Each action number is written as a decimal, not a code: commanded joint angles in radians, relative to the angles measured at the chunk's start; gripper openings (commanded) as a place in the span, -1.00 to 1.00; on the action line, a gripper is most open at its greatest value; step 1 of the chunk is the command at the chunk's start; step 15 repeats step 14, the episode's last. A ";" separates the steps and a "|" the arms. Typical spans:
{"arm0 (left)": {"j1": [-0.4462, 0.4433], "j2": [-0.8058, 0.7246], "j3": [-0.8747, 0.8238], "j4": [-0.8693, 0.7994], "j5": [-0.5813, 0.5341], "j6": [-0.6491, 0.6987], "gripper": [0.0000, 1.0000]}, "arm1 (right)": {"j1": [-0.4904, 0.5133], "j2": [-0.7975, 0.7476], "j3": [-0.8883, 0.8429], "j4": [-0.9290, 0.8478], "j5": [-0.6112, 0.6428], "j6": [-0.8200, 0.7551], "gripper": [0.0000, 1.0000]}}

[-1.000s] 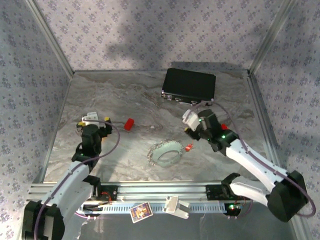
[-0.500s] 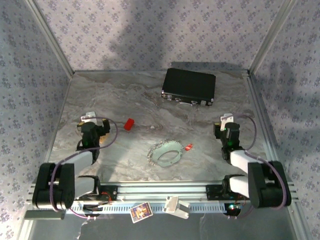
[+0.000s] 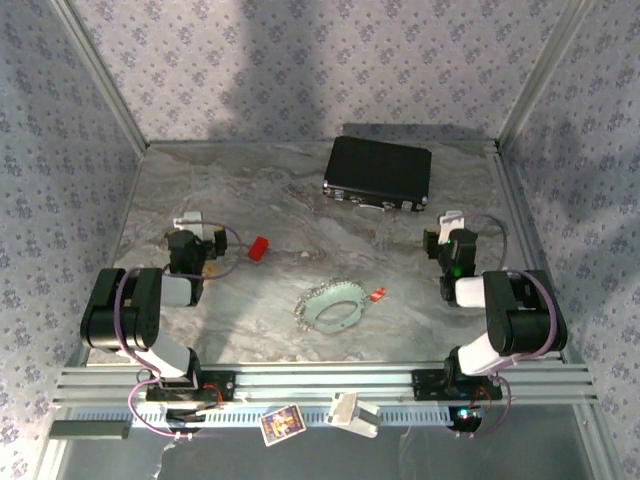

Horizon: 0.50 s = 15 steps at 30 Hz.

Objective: Put the keys on the keyring

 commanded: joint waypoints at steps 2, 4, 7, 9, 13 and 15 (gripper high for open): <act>0.017 -0.006 0.026 -0.047 0.018 -0.013 0.99 | -0.013 0.008 0.021 -0.036 0.005 0.035 0.16; 0.021 -0.008 0.028 -0.055 0.024 -0.013 0.99 | -0.013 0.009 0.023 -0.040 0.004 0.036 0.18; 0.022 -0.006 0.033 -0.061 0.031 -0.014 0.99 | -0.018 0.010 0.025 -0.046 -0.004 0.037 0.22; 0.022 -0.004 0.035 -0.065 0.030 -0.013 0.99 | -0.021 0.011 0.027 -0.049 -0.009 0.039 0.26; 0.023 -0.005 0.031 -0.060 0.033 -0.014 0.99 | -0.022 0.009 0.025 -0.045 -0.013 0.039 0.98; 0.022 -0.005 0.031 -0.059 0.033 -0.013 0.99 | -0.021 0.008 0.021 -0.040 -0.007 0.038 0.98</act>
